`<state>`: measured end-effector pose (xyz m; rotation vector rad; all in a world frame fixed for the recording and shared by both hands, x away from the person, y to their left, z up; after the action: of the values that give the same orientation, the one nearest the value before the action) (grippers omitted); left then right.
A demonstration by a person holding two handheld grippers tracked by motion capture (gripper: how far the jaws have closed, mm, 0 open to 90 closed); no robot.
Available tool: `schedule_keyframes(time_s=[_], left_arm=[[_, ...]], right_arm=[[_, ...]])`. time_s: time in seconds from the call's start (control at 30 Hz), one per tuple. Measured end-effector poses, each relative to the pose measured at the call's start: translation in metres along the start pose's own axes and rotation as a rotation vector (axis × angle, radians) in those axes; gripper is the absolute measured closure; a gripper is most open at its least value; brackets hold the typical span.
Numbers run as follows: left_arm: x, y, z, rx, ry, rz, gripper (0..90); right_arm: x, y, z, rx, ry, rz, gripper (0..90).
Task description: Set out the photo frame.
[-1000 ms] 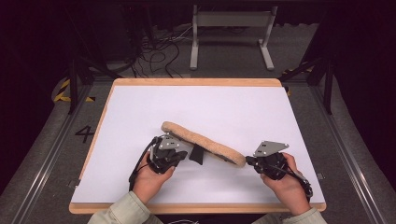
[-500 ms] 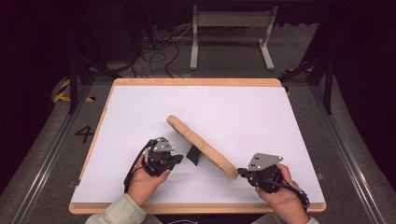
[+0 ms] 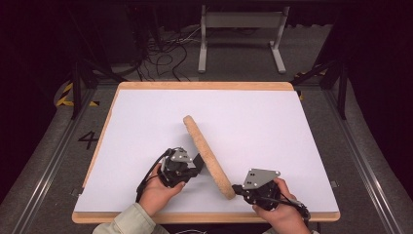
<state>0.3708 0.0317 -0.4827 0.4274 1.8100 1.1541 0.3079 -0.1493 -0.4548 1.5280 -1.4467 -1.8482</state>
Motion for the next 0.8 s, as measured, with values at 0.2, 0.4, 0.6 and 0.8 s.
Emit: schedule_keyframes(time_s=[0.2,0.4,0.6,0.8], left_arm=[[-0.008,-0.012,-0.007,0.011,-0.018,0.000,90.0],[-0.012,-0.023,-0.006,0.008,0.009,0.010,90.0],[-0.011,-0.024,0.007,-0.008,0.037,0.015,90.0],[-0.009,-0.021,0.011,-0.043,0.009,0.026,90.0]], right_arm=[[0.000,0.002,-0.002,0.009,-0.014,-0.015,90.0],[0.004,0.009,-0.015,0.047,-0.060,-0.040,90.0],[0.010,0.013,-0.023,0.060,-0.094,-0.045,90.0],[0.010,0.014,-0.023,0.060,-0.091,-0.046,90.0]])
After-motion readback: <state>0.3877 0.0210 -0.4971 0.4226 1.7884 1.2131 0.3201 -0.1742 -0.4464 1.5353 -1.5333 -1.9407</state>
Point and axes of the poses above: each handheld gripper's, and its own axes: y roughly backward along the jaws, x roughly out of its underside, z roughly to its left, the point moved 7 cm from there along -y, roughly forward along the jaws, and after that the axes turned 12 degrees about z, right-handed, at the moved point
